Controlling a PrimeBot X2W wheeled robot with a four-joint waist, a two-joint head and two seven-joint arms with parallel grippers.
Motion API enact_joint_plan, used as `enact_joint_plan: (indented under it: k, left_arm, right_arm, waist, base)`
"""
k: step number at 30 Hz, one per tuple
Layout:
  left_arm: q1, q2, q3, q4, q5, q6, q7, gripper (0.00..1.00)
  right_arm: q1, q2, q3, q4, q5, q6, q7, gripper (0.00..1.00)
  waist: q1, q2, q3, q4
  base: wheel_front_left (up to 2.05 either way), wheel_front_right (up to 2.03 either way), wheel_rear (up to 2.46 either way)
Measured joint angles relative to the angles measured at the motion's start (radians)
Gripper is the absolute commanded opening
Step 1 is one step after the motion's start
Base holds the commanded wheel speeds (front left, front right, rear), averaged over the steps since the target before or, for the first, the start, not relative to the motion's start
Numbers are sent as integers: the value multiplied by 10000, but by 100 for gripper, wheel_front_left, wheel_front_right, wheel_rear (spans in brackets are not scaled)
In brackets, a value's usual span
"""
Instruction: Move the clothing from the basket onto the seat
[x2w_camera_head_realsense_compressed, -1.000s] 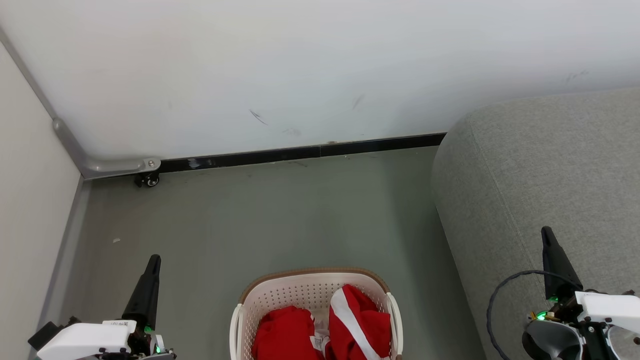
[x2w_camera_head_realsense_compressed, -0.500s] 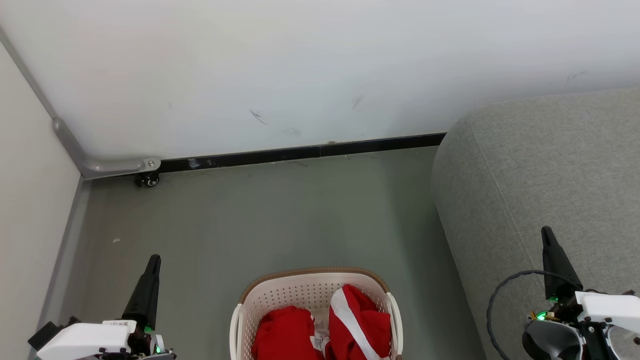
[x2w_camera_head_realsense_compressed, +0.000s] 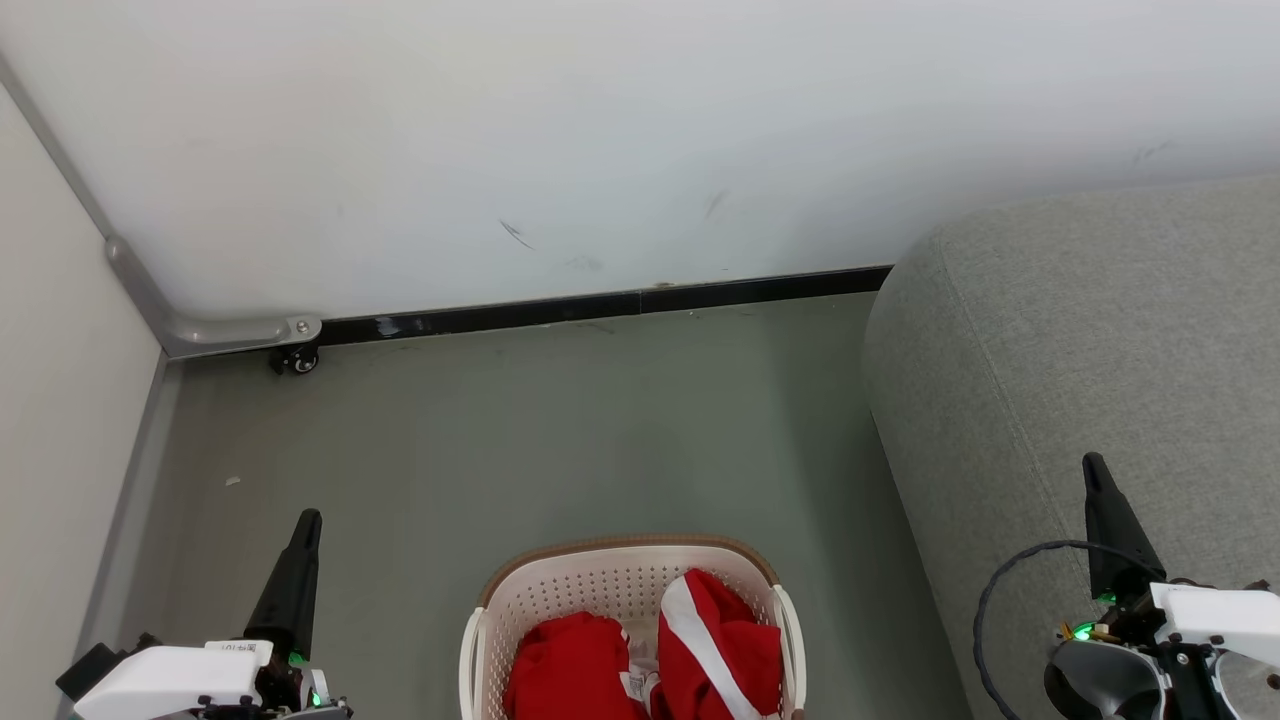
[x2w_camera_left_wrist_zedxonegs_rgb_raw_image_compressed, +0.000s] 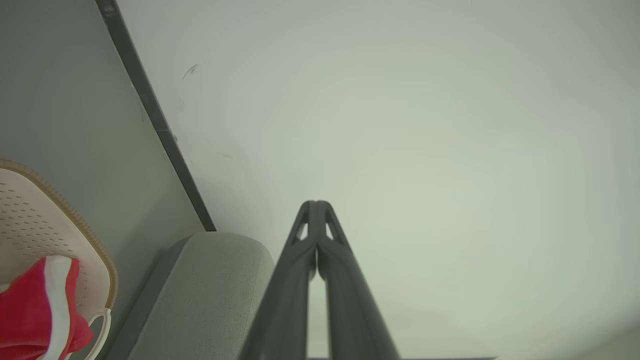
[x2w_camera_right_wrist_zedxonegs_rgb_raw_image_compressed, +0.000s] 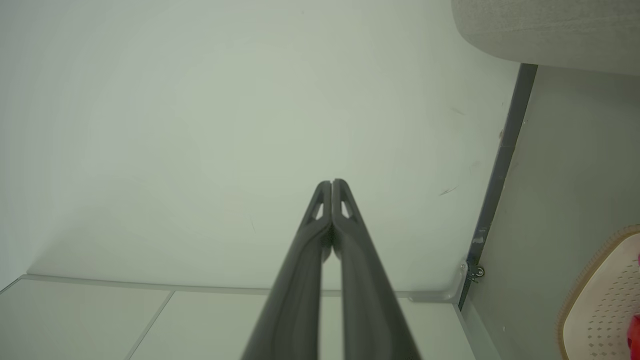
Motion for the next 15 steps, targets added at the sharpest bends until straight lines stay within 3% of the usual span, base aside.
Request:
enact_joint_plan:
  k: [8, 9, 15]
  left_arm:
    - [0, 0, 0, 0, 0, 0, 0, 0]
    - [35, -31, -2, 94, 0, 2, 0, 100]
    - [484, -178, -75, 602, 0, 6, 0, 100]
  right_arm:
    - [0, 0, -2, 0, 0, -2, 0, 0]
    - [36, 17, 19, 61, 2, 0, 0, 100]
    - [522, 167, 75, 581, 2, -2, -2, 100]
  waist:
    - [0, 0, 0, 0]
    - [0, 0, 0, 0]
    - [0, 0, 0, 0]
  base:
    - [0, 0, 0]
    - [0, 0, 0]
    - [0, 0, 0]
